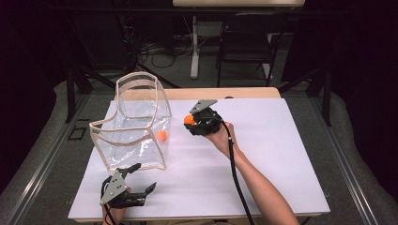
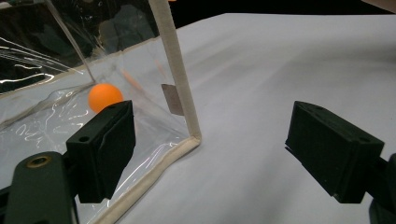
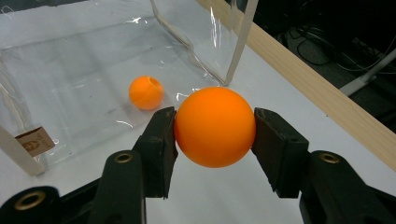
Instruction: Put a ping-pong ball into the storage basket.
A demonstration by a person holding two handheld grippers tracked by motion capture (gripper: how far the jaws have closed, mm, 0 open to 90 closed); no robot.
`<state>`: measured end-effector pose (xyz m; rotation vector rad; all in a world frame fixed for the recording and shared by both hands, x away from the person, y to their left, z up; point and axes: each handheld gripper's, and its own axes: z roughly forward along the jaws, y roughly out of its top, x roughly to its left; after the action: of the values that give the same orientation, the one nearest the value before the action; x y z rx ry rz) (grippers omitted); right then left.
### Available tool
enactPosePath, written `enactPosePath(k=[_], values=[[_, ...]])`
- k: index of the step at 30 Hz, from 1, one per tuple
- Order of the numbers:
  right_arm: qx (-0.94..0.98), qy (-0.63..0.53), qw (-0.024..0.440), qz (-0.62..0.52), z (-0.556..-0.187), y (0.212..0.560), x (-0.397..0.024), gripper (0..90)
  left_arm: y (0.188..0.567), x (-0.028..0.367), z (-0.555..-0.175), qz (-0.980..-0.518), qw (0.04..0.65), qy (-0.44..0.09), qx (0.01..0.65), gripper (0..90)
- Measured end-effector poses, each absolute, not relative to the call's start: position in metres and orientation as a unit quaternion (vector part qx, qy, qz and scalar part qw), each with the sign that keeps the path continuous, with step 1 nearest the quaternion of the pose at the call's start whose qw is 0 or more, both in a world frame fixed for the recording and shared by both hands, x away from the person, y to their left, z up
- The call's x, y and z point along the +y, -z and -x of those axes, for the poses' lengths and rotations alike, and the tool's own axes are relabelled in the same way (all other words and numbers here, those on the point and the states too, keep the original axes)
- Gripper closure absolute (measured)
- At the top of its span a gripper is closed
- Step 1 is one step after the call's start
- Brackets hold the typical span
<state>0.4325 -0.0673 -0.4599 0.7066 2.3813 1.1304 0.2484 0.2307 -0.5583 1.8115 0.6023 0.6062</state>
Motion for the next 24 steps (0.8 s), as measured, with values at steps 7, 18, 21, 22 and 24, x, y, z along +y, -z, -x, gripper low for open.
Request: enactPosePath(k=[7, 18, 21, 22, 24], values=[[0.853, -0.408, 0.21, -0.249, -0.429, 0.456, -0.068, 50.1, 0.558, 0.231, -0.248, -0.762, 0.539, -0.255, 0.253, 15.7], [0.849, -0.415, 0.216, -0.247, -0.427, 0.449, -0.071, 50.1, 0.558, 0.231, -0.248, -0.762, 0.539, -0.255, 0.253, 15.7], [0.847, -0.419, 0.215, -0.246, -0.426, 0.446, -0.072, 50.0, 0.558, 0.231, -0.248, -0.762, 0.539, -0.255, 0.254, 15.7], [0.847, -0.42, 0.215, -0.245, -0.426, 0.446, -0.072, 50.1, 0.558, 0.231, -0.248, -0.762, 0.539, -0.255, 0.253, 15.7], [0.846, -0.422, 0.215, -0.246, -0.425, 0.444, -0.072, 50.1, 0.558, 0.23, -0.248, -0.762, 0.539, -0.255, 0.253, 15.7]])
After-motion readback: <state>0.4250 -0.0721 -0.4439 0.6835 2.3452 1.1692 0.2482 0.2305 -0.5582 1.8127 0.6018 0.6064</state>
